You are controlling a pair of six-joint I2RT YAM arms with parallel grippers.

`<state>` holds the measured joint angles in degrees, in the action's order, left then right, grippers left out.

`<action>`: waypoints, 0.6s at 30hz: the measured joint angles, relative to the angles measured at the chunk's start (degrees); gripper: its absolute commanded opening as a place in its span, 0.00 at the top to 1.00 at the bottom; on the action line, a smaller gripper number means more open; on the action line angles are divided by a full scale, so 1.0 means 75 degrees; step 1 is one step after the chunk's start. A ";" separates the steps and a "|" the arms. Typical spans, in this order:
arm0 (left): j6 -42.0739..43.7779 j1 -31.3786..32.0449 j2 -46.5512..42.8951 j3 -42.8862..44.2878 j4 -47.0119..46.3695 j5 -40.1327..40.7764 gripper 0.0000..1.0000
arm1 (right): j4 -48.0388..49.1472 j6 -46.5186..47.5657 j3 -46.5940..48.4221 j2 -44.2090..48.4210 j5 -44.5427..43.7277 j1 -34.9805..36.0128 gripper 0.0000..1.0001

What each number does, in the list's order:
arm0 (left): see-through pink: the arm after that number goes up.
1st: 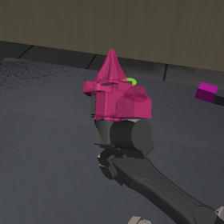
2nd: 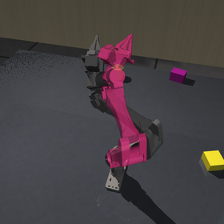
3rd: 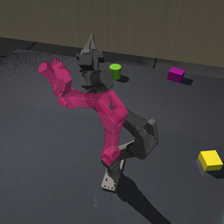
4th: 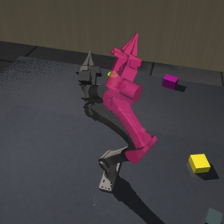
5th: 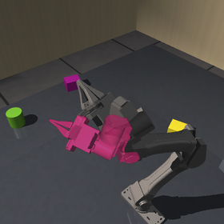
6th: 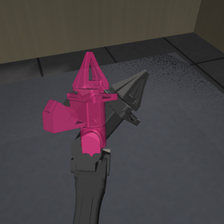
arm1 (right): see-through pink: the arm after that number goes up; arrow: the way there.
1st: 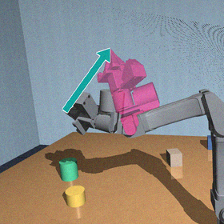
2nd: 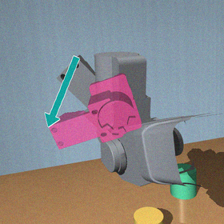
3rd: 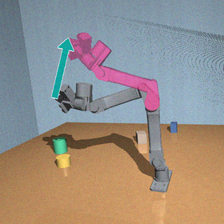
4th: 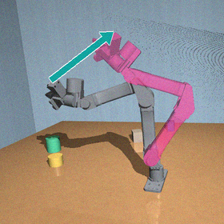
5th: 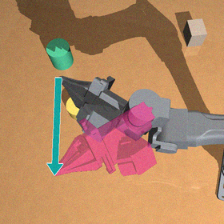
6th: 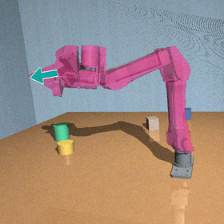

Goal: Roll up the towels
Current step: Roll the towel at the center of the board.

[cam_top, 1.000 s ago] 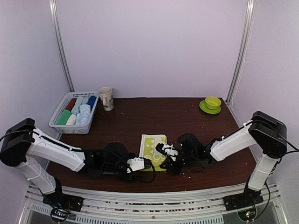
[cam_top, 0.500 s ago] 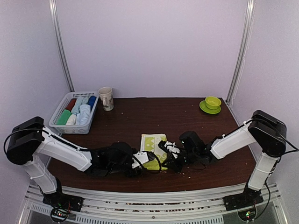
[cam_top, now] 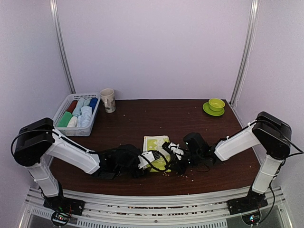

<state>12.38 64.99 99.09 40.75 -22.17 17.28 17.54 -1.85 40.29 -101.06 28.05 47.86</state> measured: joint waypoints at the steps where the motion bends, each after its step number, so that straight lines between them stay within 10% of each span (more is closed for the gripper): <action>1: -0.0026 0.0000 -0.0006 -0.0044 -0.0102 0.0073 0.32 | 0.0000 -0.0006 0.0000 0.0000 0.0003 -0.0012 1.00; 18: -0.0469 -0.0125 0.0452 -0.0111 -0.0414 0.0446 0.37 | -0.0032 -0.0044 0.0038 -0.0050 0.0099 -0.0134 0.97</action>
<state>8.86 64.05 102.48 39.92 -25.28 20.62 17.30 -2.17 40.58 -101.43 28.80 46.85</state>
